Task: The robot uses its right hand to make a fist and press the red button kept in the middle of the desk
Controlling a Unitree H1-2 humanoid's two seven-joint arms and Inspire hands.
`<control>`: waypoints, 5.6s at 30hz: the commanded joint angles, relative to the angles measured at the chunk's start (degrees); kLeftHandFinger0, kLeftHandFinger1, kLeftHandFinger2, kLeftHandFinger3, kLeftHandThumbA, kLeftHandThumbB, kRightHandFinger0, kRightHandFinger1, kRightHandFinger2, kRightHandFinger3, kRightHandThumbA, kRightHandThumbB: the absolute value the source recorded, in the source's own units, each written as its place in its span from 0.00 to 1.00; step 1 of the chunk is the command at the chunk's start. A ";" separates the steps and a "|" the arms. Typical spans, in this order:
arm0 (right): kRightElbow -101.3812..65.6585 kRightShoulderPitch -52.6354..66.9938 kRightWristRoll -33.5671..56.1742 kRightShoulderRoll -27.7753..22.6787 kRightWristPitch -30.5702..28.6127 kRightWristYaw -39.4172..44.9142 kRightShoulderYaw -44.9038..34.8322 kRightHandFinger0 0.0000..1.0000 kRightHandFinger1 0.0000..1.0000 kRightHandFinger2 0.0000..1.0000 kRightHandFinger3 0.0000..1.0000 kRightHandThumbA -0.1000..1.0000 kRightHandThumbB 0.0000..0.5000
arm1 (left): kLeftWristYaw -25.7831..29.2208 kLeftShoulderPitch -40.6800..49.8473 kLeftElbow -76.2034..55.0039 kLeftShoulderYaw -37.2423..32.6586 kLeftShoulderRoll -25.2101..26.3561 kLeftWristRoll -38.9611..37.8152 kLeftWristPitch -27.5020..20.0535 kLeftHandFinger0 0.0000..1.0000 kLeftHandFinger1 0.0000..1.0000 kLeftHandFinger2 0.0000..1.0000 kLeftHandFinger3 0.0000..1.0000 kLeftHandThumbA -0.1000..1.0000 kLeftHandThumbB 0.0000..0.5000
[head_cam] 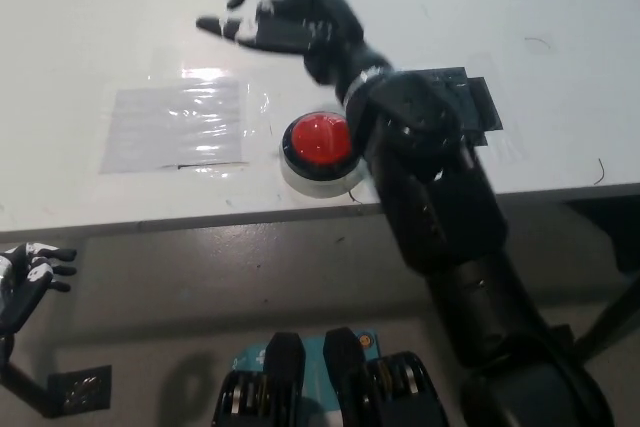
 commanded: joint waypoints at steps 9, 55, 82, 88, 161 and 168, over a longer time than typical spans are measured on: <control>12.45 0.70 -1.11 -1.33 -13.76 1.42 -2.34 0.00 0.00 0.23 0.33 1.00 0.30 | -0.01 -2.35 -0.65 0.17 0.91 -0.10 -2.14 0.47 0.50 0.56 0.60 0.59 0.04; 15.84 10.51 0.69 1.31 -7.11 0.31 -7.33 0.00 0.00 0.31 0.40 1.00 0.19 | -1.41 -6.57 -0.77 0.26 3.39 -0.13 -0.65 0.45 0.49 0.56 0.62 0.54 0.00; -4.58 -1.32 2.19 -1.47 5.58 -0.62 -8.28 0.00 0.04 0.36 0.44 1.00 0.25 | -1.29 -3.93 -2.24 0.72 3.02 0.37 -0.66 0.50 0.53 0.59 0.63 0.56 0.00; -9.91 -0.91 2.11 -2.38 9.25 -1.47 -8.40 0.00 0.06 0.38 0.44 1.00 0.23 | -1.45 -4.01 -1.60 0.83 3.17 0.21 -0.92 0.45 0.48 0.54 0.57 0.57 0.03; -40.72 36.01 7.05 -22.95 12.85 -2.75 -22.30 0.08 0.28 0.36 0.27 1.00 0.28 | -0.84 -3.28 -2.13 1.46 2.16 0.21 -0.71 0.49 0.51 0.59 0.64 0.57 0.00; -41.29 36.00 7.13 -23.37 13.70 -2.35 -21.84 0.02 0.21 0.26 0.24 1.00 0.32 | -0.85 -2.78 -2.63 1.49 1.92 0.11 -0.43 0.49 0.52 0.59 0.63 0.55 0.00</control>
